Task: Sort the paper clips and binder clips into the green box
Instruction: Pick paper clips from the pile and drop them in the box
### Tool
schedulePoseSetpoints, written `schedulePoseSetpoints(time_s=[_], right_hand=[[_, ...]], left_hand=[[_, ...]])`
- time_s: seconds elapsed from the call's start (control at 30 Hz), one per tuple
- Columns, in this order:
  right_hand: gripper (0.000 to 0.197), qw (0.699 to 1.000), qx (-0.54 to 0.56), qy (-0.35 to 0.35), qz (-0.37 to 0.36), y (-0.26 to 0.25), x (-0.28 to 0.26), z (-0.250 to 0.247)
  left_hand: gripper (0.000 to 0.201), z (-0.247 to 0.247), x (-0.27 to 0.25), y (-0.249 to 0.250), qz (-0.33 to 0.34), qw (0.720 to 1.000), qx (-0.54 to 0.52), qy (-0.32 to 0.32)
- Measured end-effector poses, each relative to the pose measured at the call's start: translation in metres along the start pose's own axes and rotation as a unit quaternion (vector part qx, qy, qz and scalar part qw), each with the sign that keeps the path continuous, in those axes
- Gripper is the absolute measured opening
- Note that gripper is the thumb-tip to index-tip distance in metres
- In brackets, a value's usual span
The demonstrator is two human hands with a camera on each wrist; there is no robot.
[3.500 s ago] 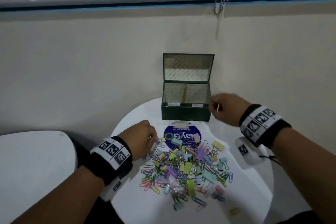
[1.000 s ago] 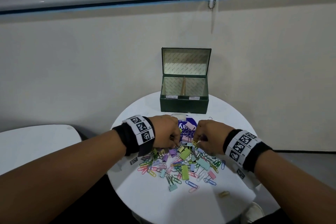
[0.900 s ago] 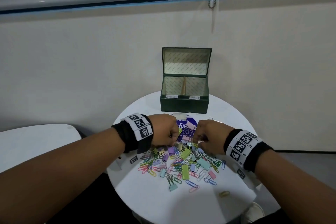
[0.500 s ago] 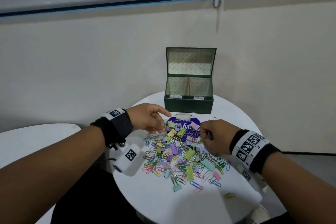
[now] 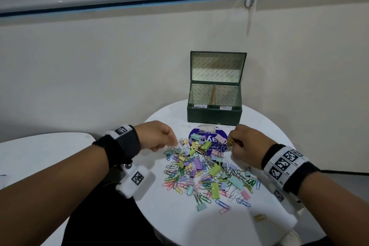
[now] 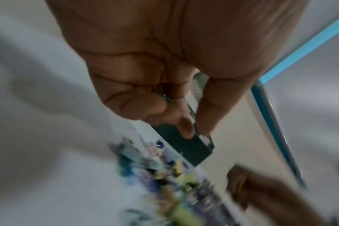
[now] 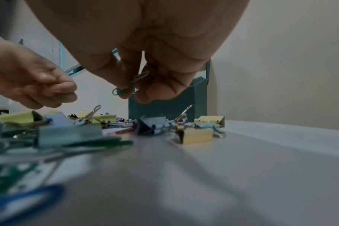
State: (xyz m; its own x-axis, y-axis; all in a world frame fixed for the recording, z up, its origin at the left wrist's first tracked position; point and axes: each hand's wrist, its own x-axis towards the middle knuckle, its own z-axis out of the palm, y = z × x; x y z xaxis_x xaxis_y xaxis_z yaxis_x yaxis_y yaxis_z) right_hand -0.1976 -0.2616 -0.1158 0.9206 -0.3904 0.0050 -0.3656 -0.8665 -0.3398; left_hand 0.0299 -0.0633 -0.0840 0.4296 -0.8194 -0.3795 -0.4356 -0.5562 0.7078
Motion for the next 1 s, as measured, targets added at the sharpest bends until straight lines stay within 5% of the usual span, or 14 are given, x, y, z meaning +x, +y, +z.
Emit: schedulePoseSetpoints(time_s=[0.07, 0.13, 0.33, 0.47, 0.67, 0.87, 1.0], right_hand=[[0.018, 1.0, 0.004, 0.0, 0.0, 0.001, 0.001, 0.0], [0.017, 1.0, 0.011, -0.006, 0.008, 0.002, 0.001, 0.001], [0.015, 0.999, 0.013, -0.013, 0.03, 0.005, 0.002, 0.003], [0.017, 0.999, 0.013, 0.0, 0.037, 0.006, 0.001, 0.003], [0.017, 0.999, 0.024, 0.005, 0.04, 0.002, -0.001, 0.001], [0.018, 0.999, 0.019, 0.012, 0.044, 0.004, -0.001, -0.002], [0.018, 0.998, 0.02, 0.02, 0.049, 0.005, 0.0, -0.001]], left_hand=[[0.01, 0.006, -0.01, 0.0, 0.039, 0.963, 0.267, -0.015], [0.023, 0.017, -0.019, -0.001, 0.039, 0.919, 0.393, -0.014], [0.006, 0.029, -0.017, -0.001, 0.076, 0.898, 0.434, -0.02], [0.007, 0.013, -0.008, -0.001, 0.067, 0.928, 0.363, -0.039], [0.013, -0.02, 0.021, 0.037, 0.071, 0.99, 0.113, -0.035], [0.012, -0.02, 0.079, 0.099, 0.075, 0.99, -0.115, 0.016], [0.011, -0.006, 0.112, 0.121, 0.065, 0.994, -0.075, 0.054]])
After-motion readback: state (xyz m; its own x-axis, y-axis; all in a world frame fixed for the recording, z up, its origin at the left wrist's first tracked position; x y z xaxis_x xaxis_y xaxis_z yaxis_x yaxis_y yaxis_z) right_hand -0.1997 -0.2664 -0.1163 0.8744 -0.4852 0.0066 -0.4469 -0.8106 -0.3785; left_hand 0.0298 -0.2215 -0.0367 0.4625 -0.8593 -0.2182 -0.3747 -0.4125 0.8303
